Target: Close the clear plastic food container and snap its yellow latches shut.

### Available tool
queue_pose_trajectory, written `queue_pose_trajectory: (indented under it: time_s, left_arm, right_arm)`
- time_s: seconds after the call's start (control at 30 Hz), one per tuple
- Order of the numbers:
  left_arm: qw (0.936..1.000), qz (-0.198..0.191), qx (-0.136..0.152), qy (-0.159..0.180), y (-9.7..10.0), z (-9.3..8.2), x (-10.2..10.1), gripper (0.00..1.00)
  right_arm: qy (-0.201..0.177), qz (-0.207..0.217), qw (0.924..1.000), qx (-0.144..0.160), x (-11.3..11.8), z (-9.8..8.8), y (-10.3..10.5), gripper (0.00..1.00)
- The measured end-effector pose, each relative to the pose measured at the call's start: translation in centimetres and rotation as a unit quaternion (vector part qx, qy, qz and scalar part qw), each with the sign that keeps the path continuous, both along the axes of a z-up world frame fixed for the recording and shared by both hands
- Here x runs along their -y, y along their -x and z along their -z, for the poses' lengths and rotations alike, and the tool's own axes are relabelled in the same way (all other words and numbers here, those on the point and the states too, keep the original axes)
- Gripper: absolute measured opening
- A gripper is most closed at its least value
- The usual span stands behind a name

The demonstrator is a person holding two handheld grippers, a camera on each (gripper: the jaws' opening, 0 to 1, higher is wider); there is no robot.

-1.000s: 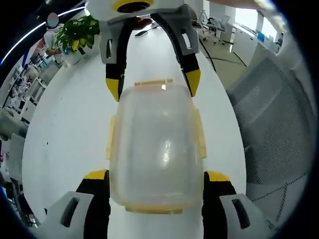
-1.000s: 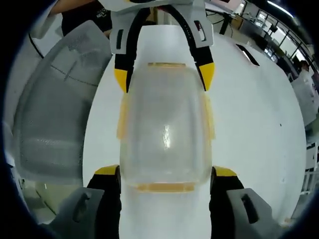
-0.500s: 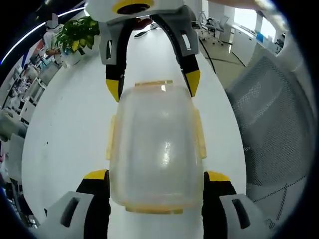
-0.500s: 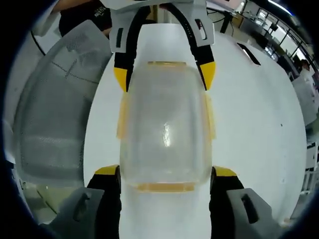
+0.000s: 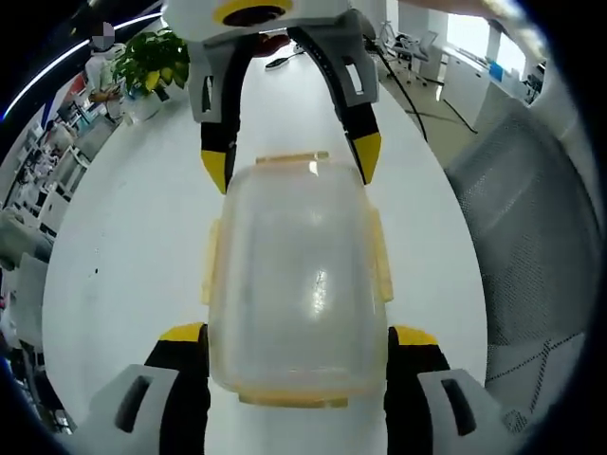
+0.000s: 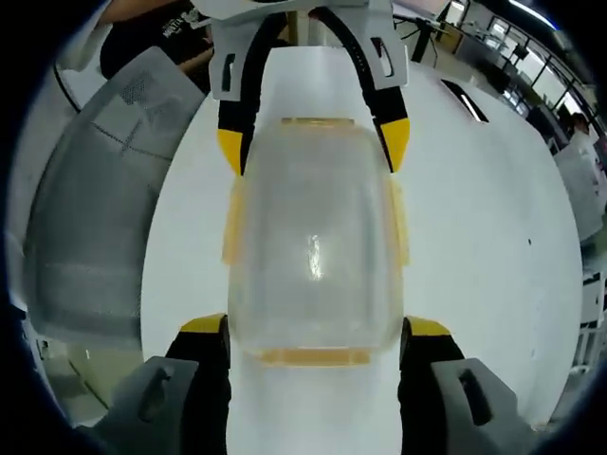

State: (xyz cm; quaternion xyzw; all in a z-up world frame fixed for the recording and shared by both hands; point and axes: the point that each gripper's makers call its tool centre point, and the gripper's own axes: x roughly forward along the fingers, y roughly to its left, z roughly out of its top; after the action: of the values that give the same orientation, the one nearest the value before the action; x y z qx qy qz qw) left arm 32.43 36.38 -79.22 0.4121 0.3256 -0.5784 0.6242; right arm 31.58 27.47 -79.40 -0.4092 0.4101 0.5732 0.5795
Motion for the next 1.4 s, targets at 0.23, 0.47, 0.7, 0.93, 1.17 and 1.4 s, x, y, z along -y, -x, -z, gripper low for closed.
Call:
queue_pose_trajectory:
  time_s: [0.23,0.47,0.7,0.93,1.17,1.4]
  left_arm:
    - [1.0,0.0,0.002,-0.003,-2.6,0.0,-0.2,0.73]
    - [0.9998,0.003,0.004,-0.019,-5.3,0.0,-0.7,0.73]
    - [0.9998,0.002,0.004,-0.021,-6.8,0.1,-0.7,0.73]
    - [0.9997,0.005,0.004,-0.023,-7.7,0.1,-0.7,0.73]
    - [0.9998,0.006,0.006,-0.02,-7.8,0.1,-0.6,0.73]
    - [0.9999,-0.001,0.009,-0.01,-7.9,-0.1,-0.5,0.79]
  right_arm:
    - [-0.006,0.0,1.0,0.0,-0.2,-0.1,-2.7,0.7]
    - [-0.015,0.004,0.9999,0.0,-0.8,-0.1,-5.2,0.7]
    - [-0.019,0.004,0.9998,0.0,-0.7,-0.1,-6.8,0.7]
    - [-0.023,0.007,0.9997,0.001,-0.7,-0.1,-7.6,0.7]
    - [-0.022,0.008,0.9997,0.004,-0.7,-0.1,-7.7,0.7]
    - [-0.016,0.016,0.9997,0.005,-0.7,-0.1,-7.6,0.71]
